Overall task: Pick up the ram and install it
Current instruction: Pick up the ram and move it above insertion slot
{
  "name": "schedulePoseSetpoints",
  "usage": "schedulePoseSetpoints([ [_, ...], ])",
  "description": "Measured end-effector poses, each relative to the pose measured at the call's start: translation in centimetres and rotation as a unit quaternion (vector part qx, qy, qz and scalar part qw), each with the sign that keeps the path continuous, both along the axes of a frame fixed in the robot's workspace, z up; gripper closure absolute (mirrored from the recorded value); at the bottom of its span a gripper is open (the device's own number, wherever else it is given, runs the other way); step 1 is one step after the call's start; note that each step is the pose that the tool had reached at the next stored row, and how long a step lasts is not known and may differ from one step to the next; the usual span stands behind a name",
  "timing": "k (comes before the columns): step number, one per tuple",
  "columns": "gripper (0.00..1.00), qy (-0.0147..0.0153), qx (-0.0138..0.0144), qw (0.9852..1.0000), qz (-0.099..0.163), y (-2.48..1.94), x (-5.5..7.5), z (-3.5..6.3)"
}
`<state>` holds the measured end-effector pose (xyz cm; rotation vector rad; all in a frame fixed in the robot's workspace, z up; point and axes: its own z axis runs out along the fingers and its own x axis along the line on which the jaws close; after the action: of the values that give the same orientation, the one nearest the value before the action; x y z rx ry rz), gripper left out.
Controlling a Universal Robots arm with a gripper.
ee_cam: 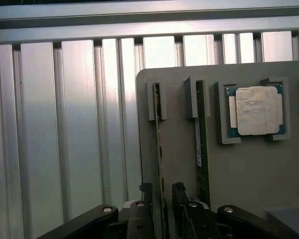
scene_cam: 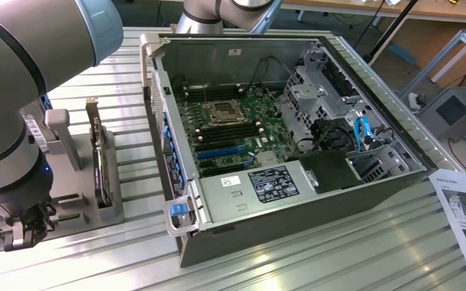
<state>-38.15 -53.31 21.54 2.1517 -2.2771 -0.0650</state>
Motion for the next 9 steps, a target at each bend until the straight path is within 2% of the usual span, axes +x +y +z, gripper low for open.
schedulePoseSetpoints([
  [9, 0.7, 0.0, 0.0, 1.0, 0.0, 0.01, 0.0, -0.34],
])
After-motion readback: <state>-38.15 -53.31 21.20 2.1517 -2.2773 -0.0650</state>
